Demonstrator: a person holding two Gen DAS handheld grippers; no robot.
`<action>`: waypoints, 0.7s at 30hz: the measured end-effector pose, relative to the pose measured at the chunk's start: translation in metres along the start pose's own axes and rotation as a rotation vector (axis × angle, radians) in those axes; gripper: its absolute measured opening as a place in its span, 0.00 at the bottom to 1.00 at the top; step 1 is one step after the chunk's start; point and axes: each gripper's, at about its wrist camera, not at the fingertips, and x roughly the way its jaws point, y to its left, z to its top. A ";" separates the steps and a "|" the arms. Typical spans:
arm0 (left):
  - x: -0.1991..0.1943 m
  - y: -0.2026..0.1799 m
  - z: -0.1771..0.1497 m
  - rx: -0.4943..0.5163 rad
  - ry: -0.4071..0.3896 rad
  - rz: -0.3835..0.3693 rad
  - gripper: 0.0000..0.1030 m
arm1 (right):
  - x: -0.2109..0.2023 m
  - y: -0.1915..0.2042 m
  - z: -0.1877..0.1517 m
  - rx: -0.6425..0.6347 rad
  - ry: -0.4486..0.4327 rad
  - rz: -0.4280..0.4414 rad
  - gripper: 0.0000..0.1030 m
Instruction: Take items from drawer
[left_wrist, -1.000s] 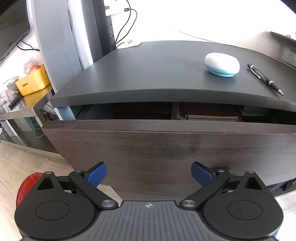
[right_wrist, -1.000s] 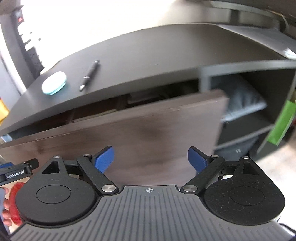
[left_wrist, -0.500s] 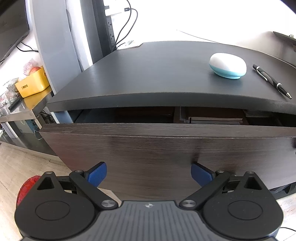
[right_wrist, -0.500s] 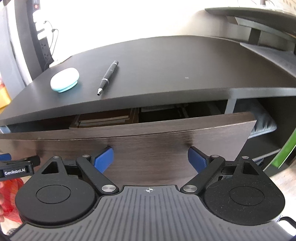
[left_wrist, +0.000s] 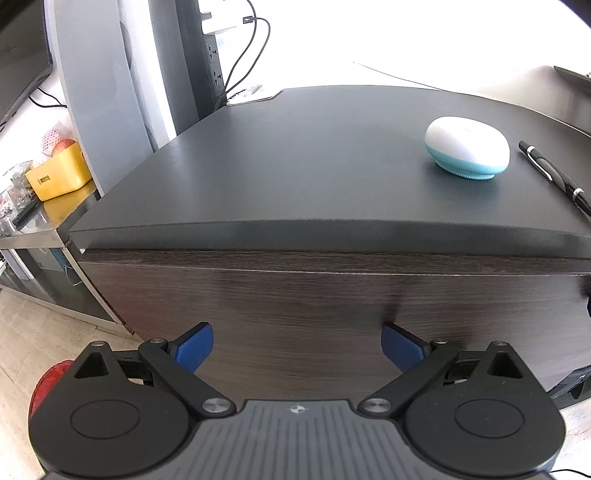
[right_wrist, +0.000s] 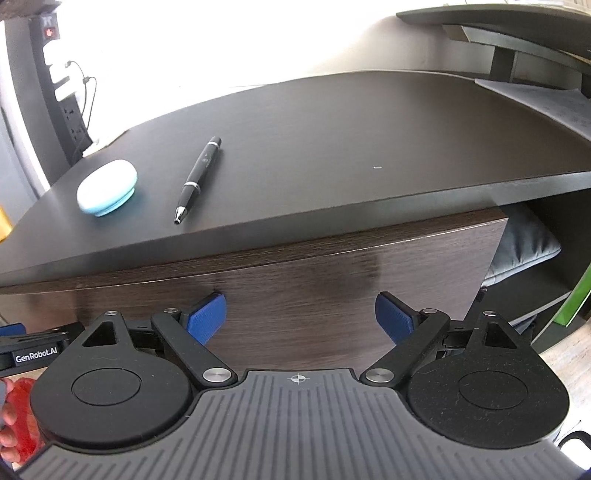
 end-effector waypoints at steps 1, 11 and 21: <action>0.001 -0.001 0.001 0.001 -0.001 -0.001 0.97 | 0.001 0.000 0.001 -0.001 0.000 -0.001 0.89; 0.005 -0.004 0.008 -0.005 0.002 -0.007 0.97 | 0.008 0.004 0.008 -0.015 -0.004 -0.010 0.89; 0.008 -0.006 0.010 0.004 0.006 -0.003 0.96 | 0.010 0.008 0.013 -0.033 0.004 -0.013 0.89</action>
